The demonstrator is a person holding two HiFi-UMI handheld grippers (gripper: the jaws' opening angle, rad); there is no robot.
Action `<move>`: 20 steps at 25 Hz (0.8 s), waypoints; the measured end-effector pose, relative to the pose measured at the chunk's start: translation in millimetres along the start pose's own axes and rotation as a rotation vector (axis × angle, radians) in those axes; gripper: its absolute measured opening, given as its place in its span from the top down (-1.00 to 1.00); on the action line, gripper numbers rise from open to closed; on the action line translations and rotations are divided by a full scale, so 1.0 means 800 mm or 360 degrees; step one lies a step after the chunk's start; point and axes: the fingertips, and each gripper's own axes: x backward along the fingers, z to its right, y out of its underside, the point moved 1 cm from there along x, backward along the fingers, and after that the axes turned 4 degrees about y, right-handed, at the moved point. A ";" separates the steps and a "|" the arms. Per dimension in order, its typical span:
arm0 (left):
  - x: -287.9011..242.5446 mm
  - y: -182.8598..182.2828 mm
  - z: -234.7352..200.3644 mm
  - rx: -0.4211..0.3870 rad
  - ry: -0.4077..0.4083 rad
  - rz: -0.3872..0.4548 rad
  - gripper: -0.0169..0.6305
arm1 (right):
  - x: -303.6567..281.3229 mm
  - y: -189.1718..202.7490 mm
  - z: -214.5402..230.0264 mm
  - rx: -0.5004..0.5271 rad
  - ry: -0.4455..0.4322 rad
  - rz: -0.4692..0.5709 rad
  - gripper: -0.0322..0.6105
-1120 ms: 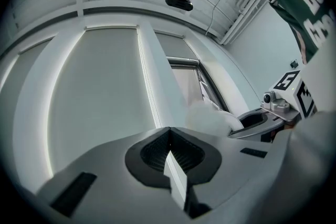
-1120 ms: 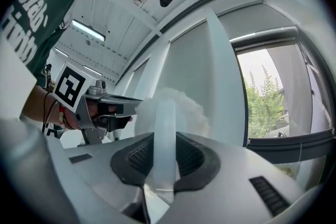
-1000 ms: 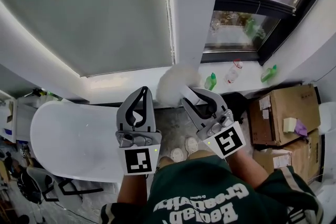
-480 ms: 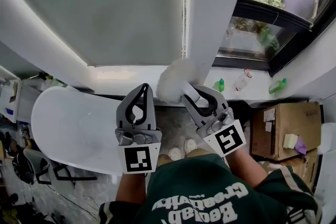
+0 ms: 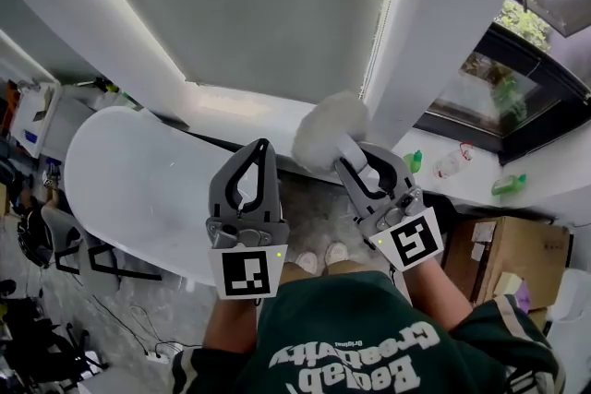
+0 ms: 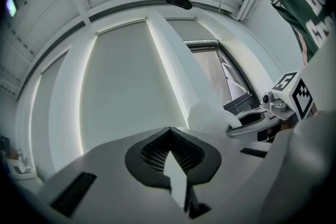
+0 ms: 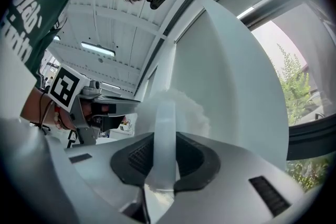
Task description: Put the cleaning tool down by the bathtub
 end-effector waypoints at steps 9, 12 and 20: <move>0.003 0.017 0.000 0.0007 -0.0081 -0.0055 0.93 | -0.011 0.021 -0.004 -0.0038 -0.0105 -0.0025 0.61; 0.004 0.025 0.001 0.0002 -0.0084 -0.0085 0.93 | -0.013 0.030 -0.006 -0.0065 -0.0127 -0.0035 0.61; 0.000 0.051 -0.007 -0.0047 -0.0040 -0.0101 0.93 | -0.034 0.056 -0.018 -0.0093 -0.0156 -0.0080 0.61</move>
